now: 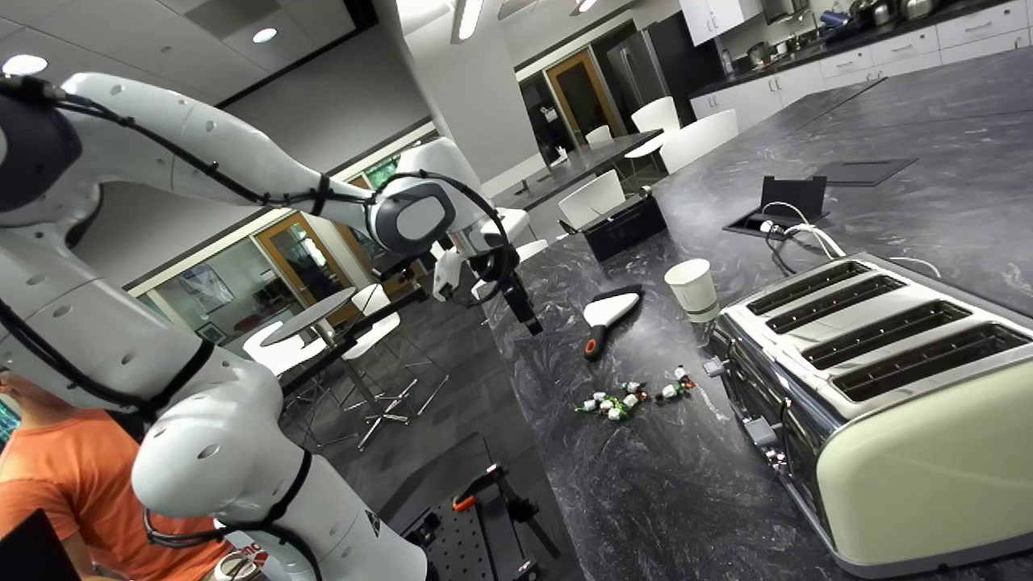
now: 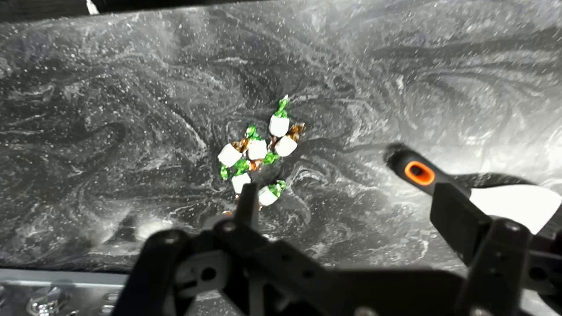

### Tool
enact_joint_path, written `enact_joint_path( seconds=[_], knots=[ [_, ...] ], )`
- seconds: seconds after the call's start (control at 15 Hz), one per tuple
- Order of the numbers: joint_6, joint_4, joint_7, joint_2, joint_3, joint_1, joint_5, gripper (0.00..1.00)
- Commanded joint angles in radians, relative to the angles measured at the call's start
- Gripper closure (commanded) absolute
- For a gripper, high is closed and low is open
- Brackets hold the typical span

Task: Place three sweets in the cup

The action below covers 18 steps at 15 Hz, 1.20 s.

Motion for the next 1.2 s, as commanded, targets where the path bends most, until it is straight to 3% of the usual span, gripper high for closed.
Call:
enact_joint_path(
  seconds=[0.0,0.07,0.13,0.47,0.73,1.13],
  knots=[
    [0.224,-0.057,0.264,0.101,0.053,-0.075,-0.2,0.0],
    [0.25,-0.068,0.347,0.112,0.097,-0.145,-0.277,0.0],
    [0.189,-0.051,0.234,0.087,0.028,-0.048,-0.192,0.0],
    [0.204,-0.052,0.255,0.105,0.025,-0.047,-0.213,0.0],
    [0.252,0.022,0.347,0.249,0.012,-0.062,-0.243,0.0],
    [0.352,0.145,0.388,0.463,-0.099,-0.009,-0.231,0.0]
  ],
)
